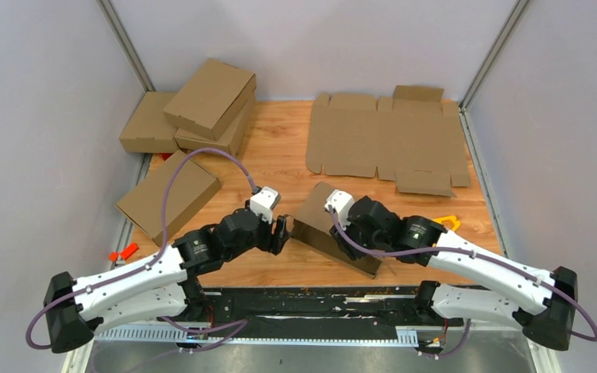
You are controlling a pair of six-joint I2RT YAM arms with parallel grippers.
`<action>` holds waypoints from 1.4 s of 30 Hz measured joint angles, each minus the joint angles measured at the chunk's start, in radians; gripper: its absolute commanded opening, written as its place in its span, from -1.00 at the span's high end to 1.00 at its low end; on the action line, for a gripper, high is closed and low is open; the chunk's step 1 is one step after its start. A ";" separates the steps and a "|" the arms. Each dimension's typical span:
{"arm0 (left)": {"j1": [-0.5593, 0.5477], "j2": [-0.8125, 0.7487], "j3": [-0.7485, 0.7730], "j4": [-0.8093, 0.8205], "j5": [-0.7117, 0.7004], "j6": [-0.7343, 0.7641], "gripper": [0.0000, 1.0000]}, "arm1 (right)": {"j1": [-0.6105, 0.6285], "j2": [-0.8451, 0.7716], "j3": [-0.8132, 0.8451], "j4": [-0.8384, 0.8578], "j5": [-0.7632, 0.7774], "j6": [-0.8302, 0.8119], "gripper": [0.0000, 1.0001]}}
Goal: Fold the paper box
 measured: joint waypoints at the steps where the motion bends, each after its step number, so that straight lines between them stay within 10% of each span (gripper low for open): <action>1: 0.000 -0.017 0.004 -0.026 0.012 -0.017 -0.79 | 0.013 0.014 -0.011 0.000 0.008 0.012 0.00; 14: 0.000 -0.177 0.127 -0.291 0.077 -0.126 -0.87 | 0.079 0.155 -0.042 0.038 0.001 0.093 -0.56; 32: 0.169 -0.109 -0.157 0.035 0.311 -0.289 -0.34 | 0.026 0.155 0.063 0.026 -0.068 0.125 -0.91; 35: 0.169 -0.134 -0.214 0.072 0.351 -0.345 -0.15 | -0.094 0.094 0.086 0.062 -0.063 0.143 -0.93; 40: 0.169 -0.195 -0.241 0.054 0.366 -0.407 0.90 | -0.355 0.037 0.049 0.176 -0.042 0.212 -0.99; 42: 0.169 -0.229 -0.248 0.055 0.365 -0.426 1.00 | -0.436 0.036 0.014 0.218 -0.042 0.233 -1.00</action>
